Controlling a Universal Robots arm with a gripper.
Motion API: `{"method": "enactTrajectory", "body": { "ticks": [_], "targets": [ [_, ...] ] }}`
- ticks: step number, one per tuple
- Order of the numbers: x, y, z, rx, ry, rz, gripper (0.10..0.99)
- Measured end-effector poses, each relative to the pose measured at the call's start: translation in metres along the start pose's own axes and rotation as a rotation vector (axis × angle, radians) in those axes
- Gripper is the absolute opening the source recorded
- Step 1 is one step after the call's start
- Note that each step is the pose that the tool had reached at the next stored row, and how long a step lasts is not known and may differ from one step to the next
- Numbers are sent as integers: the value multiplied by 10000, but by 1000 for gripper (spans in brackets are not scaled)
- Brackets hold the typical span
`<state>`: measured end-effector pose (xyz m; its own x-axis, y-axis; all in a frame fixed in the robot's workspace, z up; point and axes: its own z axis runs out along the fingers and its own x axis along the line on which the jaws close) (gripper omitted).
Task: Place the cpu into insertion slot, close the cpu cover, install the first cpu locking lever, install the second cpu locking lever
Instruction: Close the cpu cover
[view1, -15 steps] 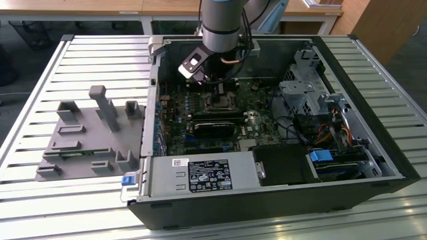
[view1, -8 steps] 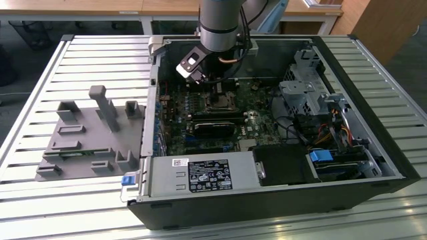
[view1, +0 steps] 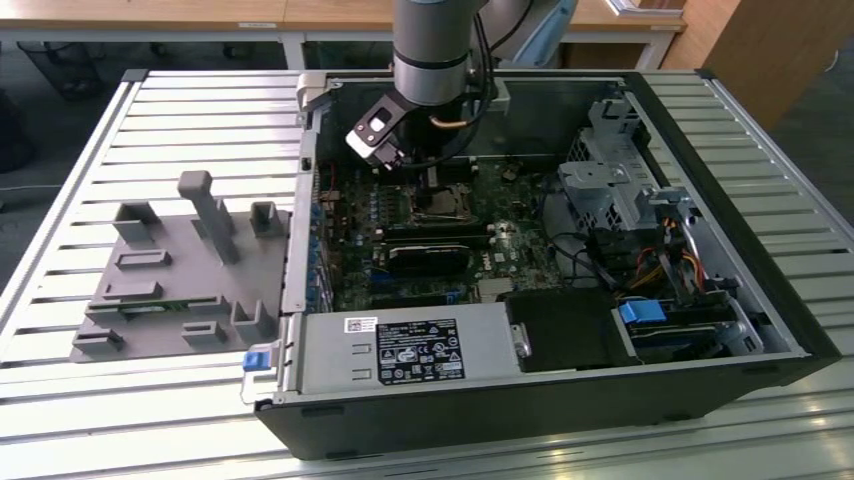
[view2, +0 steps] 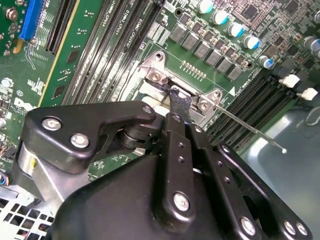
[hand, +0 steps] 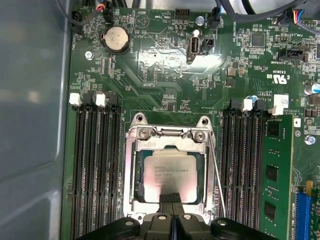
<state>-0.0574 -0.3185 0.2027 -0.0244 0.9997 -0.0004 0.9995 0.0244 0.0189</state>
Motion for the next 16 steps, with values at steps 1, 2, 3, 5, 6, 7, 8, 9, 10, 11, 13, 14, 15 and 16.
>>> {"method": "enactTrajectory", "body": {
  "ticks": [1, 2, 3, 5, 6, 7, 8, 9, 10, 11, 13, 14, 15, 16],
  "targets": [
    [1, 0, 7, 1, -25, -1, 106],
    [2, 0, 12, 1, -48, -1, 106],
    [2, 0, 16, 2, -65, -2, 106],
    [2, 0, 16, 3, -80, -3, 106],
    [2, 0, 16, 3, -81, -3, 106],
    [3, 0, 13, 4, -82, -3, 106],
    [3, 0, 7, 3, -81, -2, 106],
    [3, 0, -1, 2, -79, -2, 106],
    [3, 1, -12, 2, -80, -2, 106],
    [4, 1, -27, 1, -79, -2, 106],
    [3, 1, -66, 3, -80, -2, 106],
    [4, 2, -86, 2, -79, -2, 106],
    [3, 2, -95, 2, -79, -1, 106],
    [4, 5, -96, 1, -78, -2, 106]
  ]
}}
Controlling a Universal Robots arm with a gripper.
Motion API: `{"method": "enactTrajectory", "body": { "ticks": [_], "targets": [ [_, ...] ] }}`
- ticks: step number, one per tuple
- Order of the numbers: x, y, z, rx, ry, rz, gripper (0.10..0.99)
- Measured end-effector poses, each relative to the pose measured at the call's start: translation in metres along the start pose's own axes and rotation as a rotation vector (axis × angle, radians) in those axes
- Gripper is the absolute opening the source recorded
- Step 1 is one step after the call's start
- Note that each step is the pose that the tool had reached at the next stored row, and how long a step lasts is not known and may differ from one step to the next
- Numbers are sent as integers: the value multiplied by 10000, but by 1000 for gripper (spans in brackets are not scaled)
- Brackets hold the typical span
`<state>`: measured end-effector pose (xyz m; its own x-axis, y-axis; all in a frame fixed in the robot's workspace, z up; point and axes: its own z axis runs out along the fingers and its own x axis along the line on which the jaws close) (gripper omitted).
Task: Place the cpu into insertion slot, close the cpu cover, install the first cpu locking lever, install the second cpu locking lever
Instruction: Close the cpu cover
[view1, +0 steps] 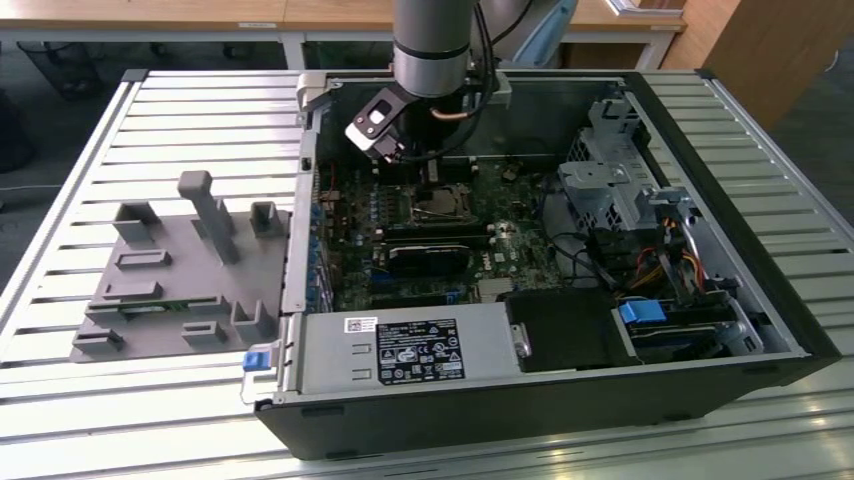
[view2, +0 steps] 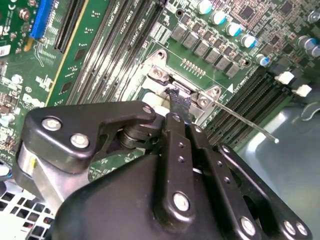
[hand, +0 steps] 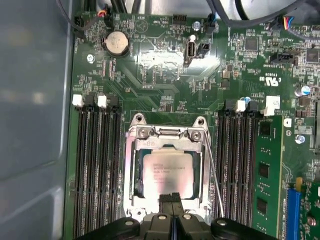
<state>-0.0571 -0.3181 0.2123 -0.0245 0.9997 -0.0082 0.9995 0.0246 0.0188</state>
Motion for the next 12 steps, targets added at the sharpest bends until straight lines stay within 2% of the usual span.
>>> {"method": "enactTrajectory", "body": {
  "ticks": [7, 12],
  "targets": [
    [-3, 98, 1, 3, -1, -1, 106],
    [-3, 128, 2, 4, -1, 0, 106]
  ]
}}
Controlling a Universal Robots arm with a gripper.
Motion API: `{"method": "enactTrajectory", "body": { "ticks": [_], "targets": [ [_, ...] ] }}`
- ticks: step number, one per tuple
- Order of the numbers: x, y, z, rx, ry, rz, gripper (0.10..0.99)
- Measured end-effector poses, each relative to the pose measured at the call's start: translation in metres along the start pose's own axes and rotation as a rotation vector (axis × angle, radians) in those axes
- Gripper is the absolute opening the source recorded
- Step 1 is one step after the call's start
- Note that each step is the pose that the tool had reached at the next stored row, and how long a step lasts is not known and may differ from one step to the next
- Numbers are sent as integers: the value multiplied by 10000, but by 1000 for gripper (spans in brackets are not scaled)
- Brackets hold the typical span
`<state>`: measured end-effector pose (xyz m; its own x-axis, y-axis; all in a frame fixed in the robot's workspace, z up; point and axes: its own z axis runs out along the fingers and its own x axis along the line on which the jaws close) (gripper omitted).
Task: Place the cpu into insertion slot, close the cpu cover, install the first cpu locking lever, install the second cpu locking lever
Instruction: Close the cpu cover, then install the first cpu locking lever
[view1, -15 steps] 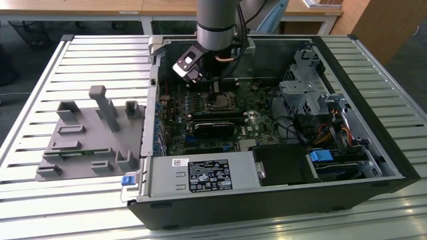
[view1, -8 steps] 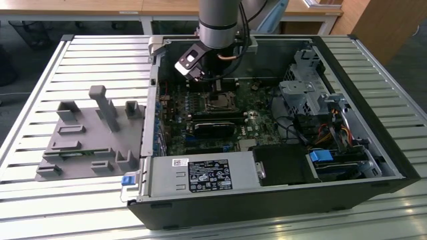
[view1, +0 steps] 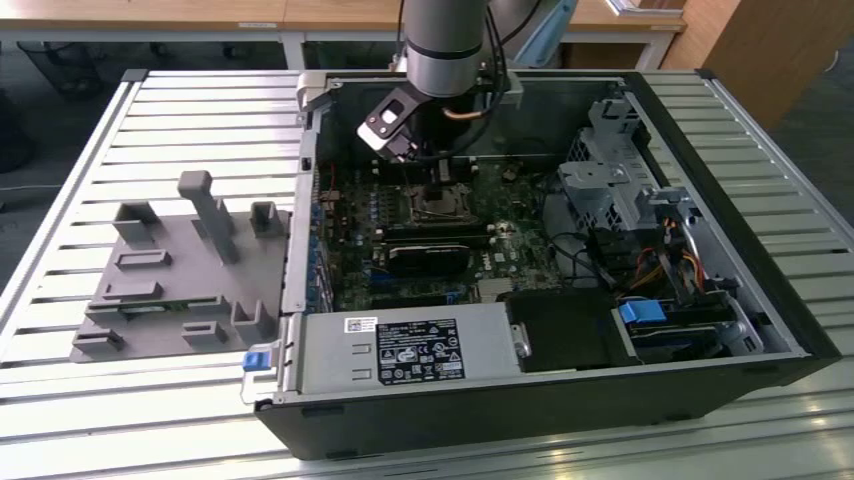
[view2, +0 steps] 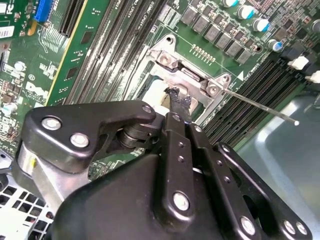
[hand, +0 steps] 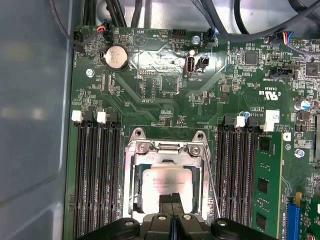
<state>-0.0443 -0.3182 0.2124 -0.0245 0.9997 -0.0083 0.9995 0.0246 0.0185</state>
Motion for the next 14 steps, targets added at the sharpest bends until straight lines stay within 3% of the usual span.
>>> {"method": "enactTrajectory", "body": {
  "ticks": [14],
  "targets": [
    [0, 17, -20, 1, -1, 0, 106]
  ]
}}
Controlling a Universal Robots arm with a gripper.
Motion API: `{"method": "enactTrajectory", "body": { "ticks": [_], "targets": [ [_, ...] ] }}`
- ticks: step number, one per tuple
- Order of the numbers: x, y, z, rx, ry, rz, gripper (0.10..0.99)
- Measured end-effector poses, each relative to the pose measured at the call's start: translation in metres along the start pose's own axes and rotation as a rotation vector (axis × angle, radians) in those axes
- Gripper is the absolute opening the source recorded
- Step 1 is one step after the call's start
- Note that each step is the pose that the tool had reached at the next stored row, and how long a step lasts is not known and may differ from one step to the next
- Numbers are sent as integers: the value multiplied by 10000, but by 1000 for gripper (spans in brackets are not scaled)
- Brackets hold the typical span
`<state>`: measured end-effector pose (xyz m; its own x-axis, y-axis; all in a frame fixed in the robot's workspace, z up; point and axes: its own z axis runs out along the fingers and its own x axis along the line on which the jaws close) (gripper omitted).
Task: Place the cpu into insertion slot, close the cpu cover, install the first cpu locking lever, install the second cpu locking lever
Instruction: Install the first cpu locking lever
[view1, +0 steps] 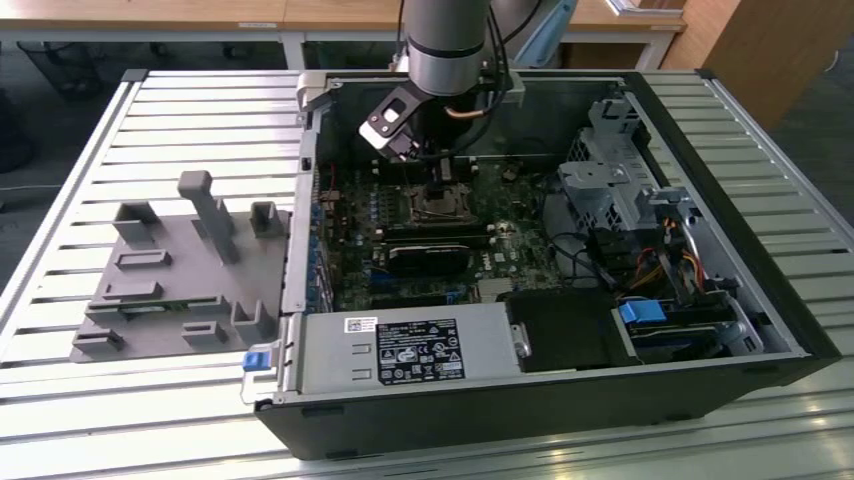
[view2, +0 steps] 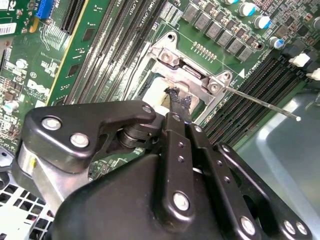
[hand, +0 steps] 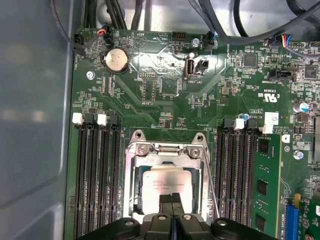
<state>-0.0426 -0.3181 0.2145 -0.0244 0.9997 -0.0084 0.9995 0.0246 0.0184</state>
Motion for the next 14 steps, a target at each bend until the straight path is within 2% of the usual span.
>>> {"method": "enactTrajectory", "body": {
  "ticks": [6, 14],
  "targets": [
    [-1, 1, -62, 0, 1, 0, 106],
    [-2, 4, -218, -1, 1, 0, 106]
  ]
}}
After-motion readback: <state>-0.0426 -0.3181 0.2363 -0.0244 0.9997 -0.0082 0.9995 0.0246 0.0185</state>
